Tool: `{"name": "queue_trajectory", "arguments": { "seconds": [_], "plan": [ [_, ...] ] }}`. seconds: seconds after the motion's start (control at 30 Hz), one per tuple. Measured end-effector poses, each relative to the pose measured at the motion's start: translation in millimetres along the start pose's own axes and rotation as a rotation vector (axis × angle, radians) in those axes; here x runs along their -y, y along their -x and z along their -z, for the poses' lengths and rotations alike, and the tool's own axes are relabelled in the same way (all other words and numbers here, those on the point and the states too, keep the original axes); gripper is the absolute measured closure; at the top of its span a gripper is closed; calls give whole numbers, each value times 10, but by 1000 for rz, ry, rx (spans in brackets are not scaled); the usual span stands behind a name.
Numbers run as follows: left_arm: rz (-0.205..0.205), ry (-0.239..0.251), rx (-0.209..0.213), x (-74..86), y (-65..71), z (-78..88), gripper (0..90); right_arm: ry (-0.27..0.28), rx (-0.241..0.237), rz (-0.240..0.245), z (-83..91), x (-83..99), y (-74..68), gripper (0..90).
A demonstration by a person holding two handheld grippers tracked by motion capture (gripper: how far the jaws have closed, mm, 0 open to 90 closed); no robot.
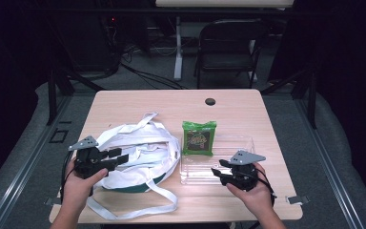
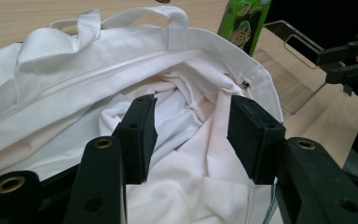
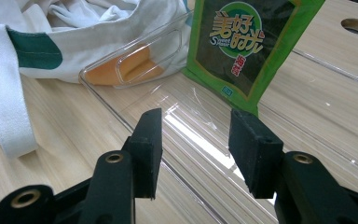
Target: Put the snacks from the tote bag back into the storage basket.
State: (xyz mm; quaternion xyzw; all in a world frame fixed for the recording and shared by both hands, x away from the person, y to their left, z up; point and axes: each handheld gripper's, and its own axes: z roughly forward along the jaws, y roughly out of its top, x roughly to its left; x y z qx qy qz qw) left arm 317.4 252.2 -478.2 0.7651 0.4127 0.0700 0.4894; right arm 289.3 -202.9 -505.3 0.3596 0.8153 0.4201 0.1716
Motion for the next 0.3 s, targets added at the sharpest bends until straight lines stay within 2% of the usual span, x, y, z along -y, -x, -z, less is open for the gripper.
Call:
{"name": "queue_trajectory", "arguments": {
  "seconds": [0.17, 0.3],
  "plan": [
    [8, -1, -14, -3, -27, 13, 495, 0, 6, -7, -6, -13, 22, 537],
    [13, 6, -15, -18, -36, 6, 462, 1, 9, 7, 1, -86, 82, 476]
  ]
}}
